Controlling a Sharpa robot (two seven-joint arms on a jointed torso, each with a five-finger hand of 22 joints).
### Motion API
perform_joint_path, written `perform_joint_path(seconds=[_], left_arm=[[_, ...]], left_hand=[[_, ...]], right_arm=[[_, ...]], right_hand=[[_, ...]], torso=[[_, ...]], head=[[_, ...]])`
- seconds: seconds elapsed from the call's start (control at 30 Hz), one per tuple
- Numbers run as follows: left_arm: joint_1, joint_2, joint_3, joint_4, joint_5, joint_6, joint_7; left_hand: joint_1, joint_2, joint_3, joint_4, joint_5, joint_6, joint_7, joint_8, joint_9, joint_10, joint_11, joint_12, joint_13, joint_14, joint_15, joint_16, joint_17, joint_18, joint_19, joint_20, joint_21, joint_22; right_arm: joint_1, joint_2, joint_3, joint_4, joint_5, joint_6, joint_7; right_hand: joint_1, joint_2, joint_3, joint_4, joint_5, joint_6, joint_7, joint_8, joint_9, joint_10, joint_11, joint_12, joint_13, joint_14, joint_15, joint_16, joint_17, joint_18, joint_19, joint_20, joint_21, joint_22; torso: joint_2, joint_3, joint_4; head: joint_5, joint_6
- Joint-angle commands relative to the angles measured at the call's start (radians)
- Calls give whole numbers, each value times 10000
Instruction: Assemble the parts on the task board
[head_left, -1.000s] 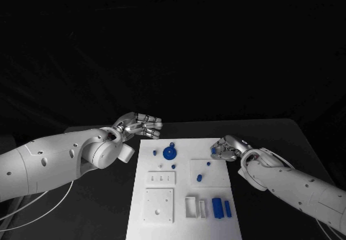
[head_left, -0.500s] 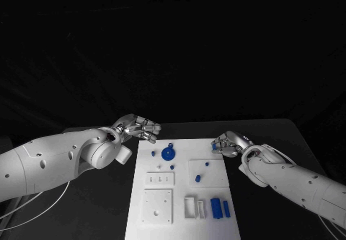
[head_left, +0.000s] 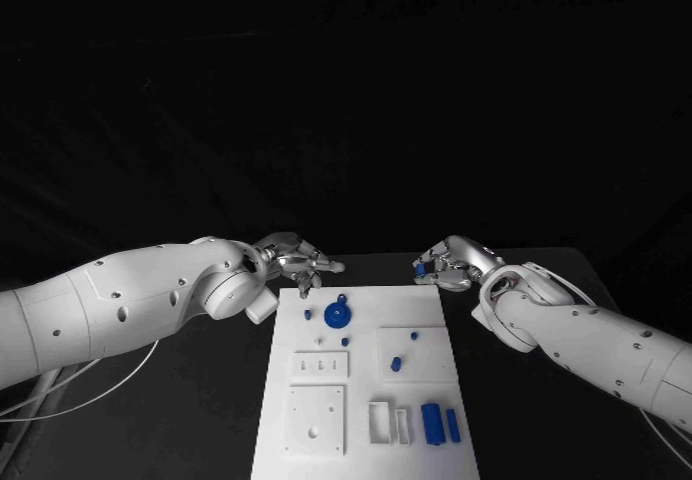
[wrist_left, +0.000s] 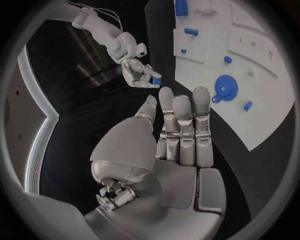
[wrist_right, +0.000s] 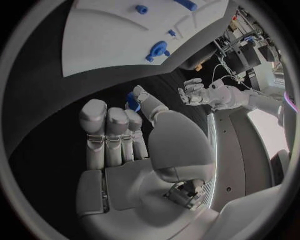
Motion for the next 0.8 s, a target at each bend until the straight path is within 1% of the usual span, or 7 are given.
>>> perform_joint_path(seconds=[0.03, 0.1, 0.3, 0.37, 0.43, 0.57, 0.8], left_arm=[[29, 184, -8, -65, -608, 662, -1218], [35, 289, -14, -126, -698, 701, -1399], [40, 582, -26, -209, -813, 955, -1945], [38, 667, -31, -217, -872, 970, -2092], [37, 723, -38, -216, -898, 923, -2184], [34, 786, -48, -205, -861, 744, -2320], [25, 857, -52, -178, -1005, 424, -2481]], left_hand=[[-159, 8, 6, 62, -27, 242, -66, 76, 44, 185, -138, 500, 535, 184, -62, 333, 319, 122, 65, -104, 431, 494], [-224, 70, 54, 45, -50, 482, -121, -214, 134, 113, -162, 618, 952, 247, -76, 339, 536, 152, 57, -124, 729, 1057], [-380, -97, 24, 95, -15, 850, -237, -25, 317, 328, -258, 954, 1519, 619, -157, 1059, 1616, 107, 571, -171, 1427, 2322], [-604, -221, 190, 26, 0, 1019, -303, -107, 1230, -345, -292, 2103, 2954, 495, -181, 1891, 2845, 53, 597, -248, 1806, 3049], [-688, -303, 224, 86, 46, 1080, -362, -107, 1470, -152, -305, 1954, 2905, 679, -193, 1847, 2927, 94, 690, -220, 1810, 3188], [-1017, -925, 803, 672, -9, 963, -369, -154, 2413, -171, -312, 1806, 3136, 674, -196, 1681, 3001, 91, 711, -215, 1550, 3404], [-1166, -783, 782, 628, 72, 748, -374, -201, 3357, -177, -291, 1649, 3250, 689, -184, 1468, 2961, 88, 795, -209, 1161, 3705]], right_arm=[[41, 114, -5, 262, -88, 385, -394], [57, 203, -13, 346, -136, 412, -484], [86, 596, -182, 532, -481, 290, -996], [108, 723, -272, 577, -587, 304, -1168], [129, 827, -357, 613, -656, 332, -1285], [153, 1009, -492, 710, -858, 408, -1426], [160, 1275, -666, 838, -1521, 544, -1540]], right_hand=[[-36, -117, 47, 36, 82, 261, -47, 30, 86, -14, -33, -20, 10, 11, -31, 2, 12, -120, 28, -58, 40, 1027], [-48, -121, 43, 44, 74, 260, -49, 28, 86, -13, -33, -21, 9, 9, -31, -2, 10, -119, 28, -58, 34, 1025], [-76, -143, 112, 79, 258, 249, -52, 28, 90, 33, -51, 61, 69, 25, -31, 50, 59, -105, 67, -60, 144, 1046], [-90, -186, 195, 100, 271, 228, -47, 25, 90, 39, -50, 63, 77, 26, -31, 59, 70, -91, 65, -54, 142, 1041], [-93, -239, 247, 88, 471, 197, -34, 27, 85, 36, -43, 65, 84, 26, -26, 60, 72, -91, 65, -51, 154, 1043], [-117, -254, 295, 93, 491, 182, -28, 23, 84, 34, -41, 62, 85, 26, -27, 59, 72, -87, 60, -50, 152, 1042], [-145, -270, 341, 120, 510, 139, -23, 26, 80, 36, -41, 65, 92, 26, -22, 50, 63, -77, 57, -46, 136, 1035]], torso=[[-94, -27, -75], [-116, -35, -75], [-156, -54, -87], [-162, -51, -79], [-161, -36, -79], [-147, -35, -106], [-138, -16, -98]], head=[[72, -17], [65, -24], [65, -26], [76, -35], [89, -32], [102, -27], [134, -56]])
